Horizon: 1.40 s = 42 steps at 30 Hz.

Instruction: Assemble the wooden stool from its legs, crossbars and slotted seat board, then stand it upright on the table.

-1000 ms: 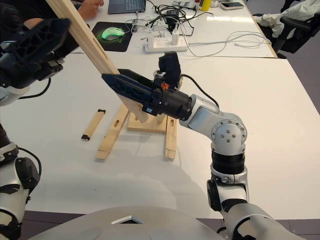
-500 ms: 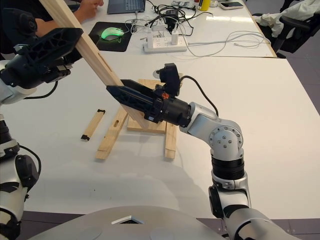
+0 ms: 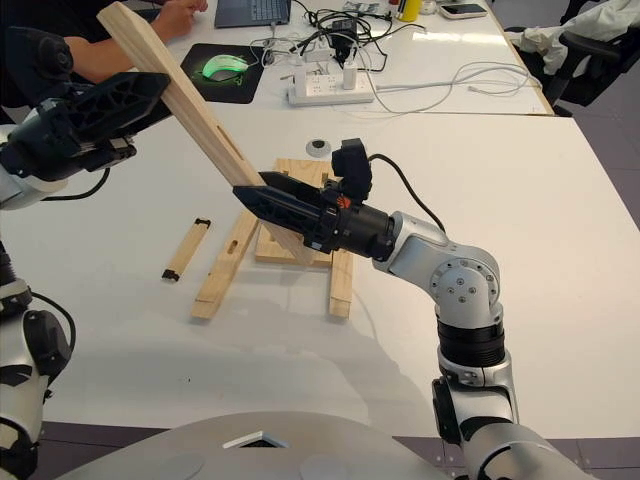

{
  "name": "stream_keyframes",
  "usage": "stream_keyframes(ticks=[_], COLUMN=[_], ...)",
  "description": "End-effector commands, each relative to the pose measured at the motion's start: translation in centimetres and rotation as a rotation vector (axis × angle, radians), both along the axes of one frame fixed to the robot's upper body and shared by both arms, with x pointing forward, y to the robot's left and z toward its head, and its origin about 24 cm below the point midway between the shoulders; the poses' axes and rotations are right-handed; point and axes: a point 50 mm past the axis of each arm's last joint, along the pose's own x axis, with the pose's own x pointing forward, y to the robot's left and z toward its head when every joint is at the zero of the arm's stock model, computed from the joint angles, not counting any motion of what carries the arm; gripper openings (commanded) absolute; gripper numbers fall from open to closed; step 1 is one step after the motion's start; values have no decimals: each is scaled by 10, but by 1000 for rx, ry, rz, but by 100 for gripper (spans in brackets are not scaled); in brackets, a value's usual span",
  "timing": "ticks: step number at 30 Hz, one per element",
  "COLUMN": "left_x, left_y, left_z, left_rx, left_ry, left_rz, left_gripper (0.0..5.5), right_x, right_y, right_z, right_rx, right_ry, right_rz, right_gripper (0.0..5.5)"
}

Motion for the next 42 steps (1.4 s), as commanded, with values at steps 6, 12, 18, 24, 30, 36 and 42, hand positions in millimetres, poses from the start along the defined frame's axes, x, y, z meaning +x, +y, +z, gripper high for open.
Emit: stream_keyframes(ticks=[6,12,18,24,30,36,42], left_x=[-4,-10,-16,-18,-23,-22,-19], left_y=[4,7,11,16,11,20,24], left_z=[0,0,1,0,-6,-16,-27], left_rx=[32,18,14,88,234,302,400], left_ry=[-26,-59,-79,-113,-176,-170,-193], left_rz=[16,24,57,138,187,212,252], left_gripper=[202,202,202,202,202,202,202], right_x=[-7,-6,-13,-14,-4,-10,-2], right_y=[2,-2,-16,-37,-34,-21,-14], right_z=[-5,-13,-35,-89,-104,-113,-123], right_rx=[-69,-142,-289,-587,-629,-680,-787], right_ry=[-24,-31,10,20,-24,-48,-57], right_rz=[53,20,48,-39,-117,-65,-105], right_gripper=[210,247,333,379,379,379,379])
